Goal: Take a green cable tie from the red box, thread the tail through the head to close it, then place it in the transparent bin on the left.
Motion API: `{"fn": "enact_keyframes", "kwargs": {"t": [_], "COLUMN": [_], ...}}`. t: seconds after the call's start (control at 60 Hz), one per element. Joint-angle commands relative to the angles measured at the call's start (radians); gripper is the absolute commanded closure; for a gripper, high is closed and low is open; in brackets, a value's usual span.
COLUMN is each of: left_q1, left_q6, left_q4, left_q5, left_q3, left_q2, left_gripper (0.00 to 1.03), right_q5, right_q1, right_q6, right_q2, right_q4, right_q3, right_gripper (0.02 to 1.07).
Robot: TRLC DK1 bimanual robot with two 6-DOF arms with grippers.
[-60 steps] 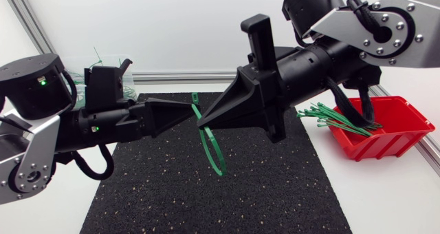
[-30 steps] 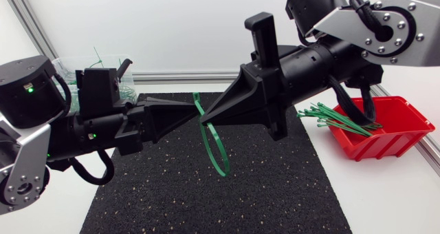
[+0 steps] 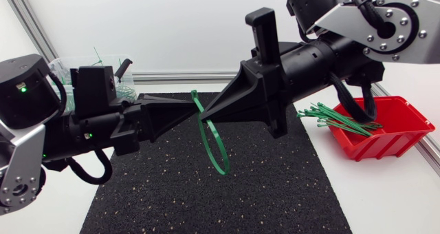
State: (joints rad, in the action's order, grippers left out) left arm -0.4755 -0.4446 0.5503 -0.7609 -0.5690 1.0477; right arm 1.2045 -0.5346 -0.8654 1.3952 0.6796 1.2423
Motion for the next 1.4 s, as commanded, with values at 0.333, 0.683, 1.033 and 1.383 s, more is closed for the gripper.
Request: {"fn": "enact_keyframes", "kwargs": {"t": [0.333, 0.683, 1.033, 1.383], "left_q1": [0.015, 0.032, 0.029, 0.018], "left_q6": [0.014, 0.035, 0.053, 0.057], "left_q4": [-0.030, -0.038, -0.039, -0.039], "left_q5": [-0.002, -0.008, -0.006, 0.003], "left_q3": [0.020, 0.043, 0.054, 0.052], "left_q2": [-0.078, -0.129, -0.127, -0.130], "left_gripper": [1.00, 1.00, 1.00, 1.00], "right_q5": [0.001, -0.008, -0.003, 0.012], "right_q1": [-0.057, -0.074, -0.062, -0.047], "right_q6": [-0.032, -0.060, -0.121, -0.124], "right_q2": [-0.074, -0.059, -0.053, -0.007], "right_q4": [-0.002, -0.018, -0.084, -0.121], "right_q3": [-0.021, -0.006, -0.007, -0.017], "right_gripper": [1.01, 1.01, 1.01, 1.01]}}
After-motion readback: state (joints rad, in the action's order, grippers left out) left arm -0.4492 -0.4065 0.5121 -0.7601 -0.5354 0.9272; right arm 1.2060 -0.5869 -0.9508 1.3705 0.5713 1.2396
